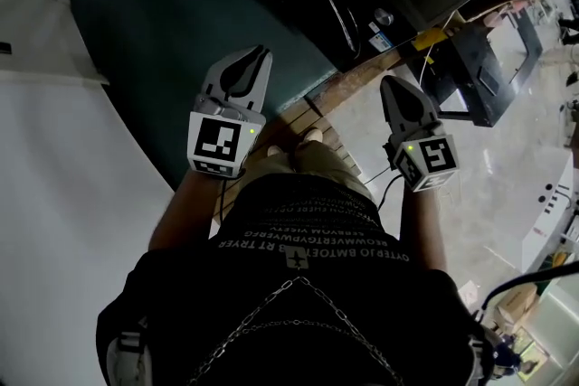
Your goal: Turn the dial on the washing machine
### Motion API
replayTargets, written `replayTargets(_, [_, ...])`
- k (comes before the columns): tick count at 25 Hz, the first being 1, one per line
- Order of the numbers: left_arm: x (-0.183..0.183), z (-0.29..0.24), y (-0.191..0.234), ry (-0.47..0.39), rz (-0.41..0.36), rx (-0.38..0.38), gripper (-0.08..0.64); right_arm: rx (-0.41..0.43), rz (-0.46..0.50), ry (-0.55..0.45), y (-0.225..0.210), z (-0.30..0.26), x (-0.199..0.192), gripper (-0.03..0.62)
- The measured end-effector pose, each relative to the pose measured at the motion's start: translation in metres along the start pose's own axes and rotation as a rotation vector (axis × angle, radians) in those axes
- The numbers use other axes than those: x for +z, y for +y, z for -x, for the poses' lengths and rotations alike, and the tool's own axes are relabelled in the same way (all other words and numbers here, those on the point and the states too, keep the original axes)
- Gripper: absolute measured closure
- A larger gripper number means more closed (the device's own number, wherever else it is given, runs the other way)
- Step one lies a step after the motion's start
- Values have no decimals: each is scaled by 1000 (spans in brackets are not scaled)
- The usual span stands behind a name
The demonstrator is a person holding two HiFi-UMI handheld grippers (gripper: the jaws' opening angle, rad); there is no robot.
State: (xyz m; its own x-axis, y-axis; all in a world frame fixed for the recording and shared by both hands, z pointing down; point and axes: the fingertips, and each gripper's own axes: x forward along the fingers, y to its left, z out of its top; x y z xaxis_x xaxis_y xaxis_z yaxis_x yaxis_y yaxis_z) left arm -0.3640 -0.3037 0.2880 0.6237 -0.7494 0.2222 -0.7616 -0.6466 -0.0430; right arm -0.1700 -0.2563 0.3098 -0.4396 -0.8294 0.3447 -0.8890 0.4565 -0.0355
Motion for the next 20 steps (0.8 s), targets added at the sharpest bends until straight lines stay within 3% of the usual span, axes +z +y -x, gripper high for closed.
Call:
replayTargets(8, [20,-47,-34,11,-58,-53,528,-5,-51,-32,-36,6,-15,595])
replayTargets(20, [72,-120,-87,-28,-110,-27,528,26,-23,-23,-121,17,-22,591])
